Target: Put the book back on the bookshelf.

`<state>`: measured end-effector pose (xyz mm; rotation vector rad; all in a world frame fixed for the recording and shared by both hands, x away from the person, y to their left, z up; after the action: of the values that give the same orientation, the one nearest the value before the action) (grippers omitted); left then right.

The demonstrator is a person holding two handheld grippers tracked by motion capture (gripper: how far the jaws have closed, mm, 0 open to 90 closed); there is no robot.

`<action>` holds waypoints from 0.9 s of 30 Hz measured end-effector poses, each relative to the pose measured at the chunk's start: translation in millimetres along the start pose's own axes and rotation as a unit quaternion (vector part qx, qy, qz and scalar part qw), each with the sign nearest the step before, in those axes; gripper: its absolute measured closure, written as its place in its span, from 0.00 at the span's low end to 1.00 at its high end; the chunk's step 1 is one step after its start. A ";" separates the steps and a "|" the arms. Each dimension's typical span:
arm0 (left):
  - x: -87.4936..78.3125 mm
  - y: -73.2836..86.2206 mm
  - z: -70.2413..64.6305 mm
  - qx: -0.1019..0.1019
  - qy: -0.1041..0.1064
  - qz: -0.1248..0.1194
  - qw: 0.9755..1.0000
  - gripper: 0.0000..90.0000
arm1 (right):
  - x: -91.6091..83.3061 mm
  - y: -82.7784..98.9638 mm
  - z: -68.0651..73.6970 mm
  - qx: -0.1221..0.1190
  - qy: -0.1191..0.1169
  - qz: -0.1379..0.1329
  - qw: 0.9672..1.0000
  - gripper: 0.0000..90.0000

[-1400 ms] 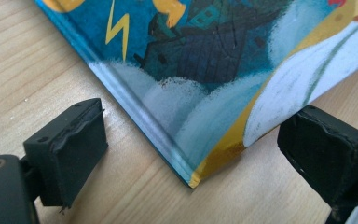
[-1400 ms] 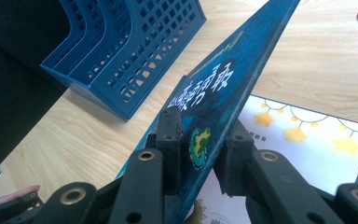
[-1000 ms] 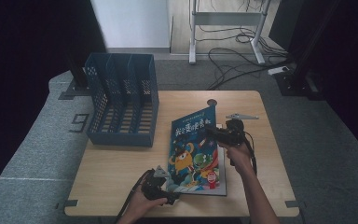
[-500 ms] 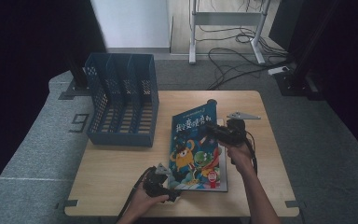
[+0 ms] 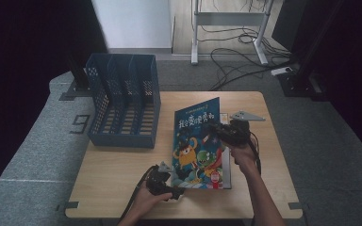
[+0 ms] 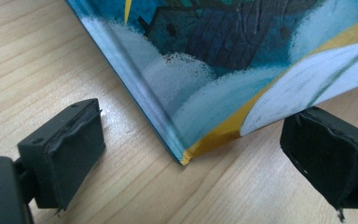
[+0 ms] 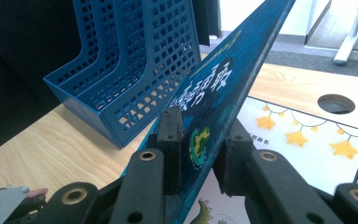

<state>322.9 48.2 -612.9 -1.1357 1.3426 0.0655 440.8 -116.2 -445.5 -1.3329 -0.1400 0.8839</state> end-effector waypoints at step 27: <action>6.6 -8.2 2.8 0.003 -0.011 0.003 1.000 0.07 | -9.8 -5.2 1.8 -0.011 0.000 -0.045 0.999 0.82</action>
<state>332.0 42.3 -613.6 -1.1226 1.3252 0.0769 435.6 -120.8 -436.6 -1.3377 -0.2079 0.8082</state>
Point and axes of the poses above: each handheld gripper's, and its own axes: x roughly forward along the jaws, y roughly out of its underside, z roughly to its left, the point moved 10 cm from there along x, roughly forward along the jaws, and after that the axes turned 3 degrees about x, right-handed, at the moved point
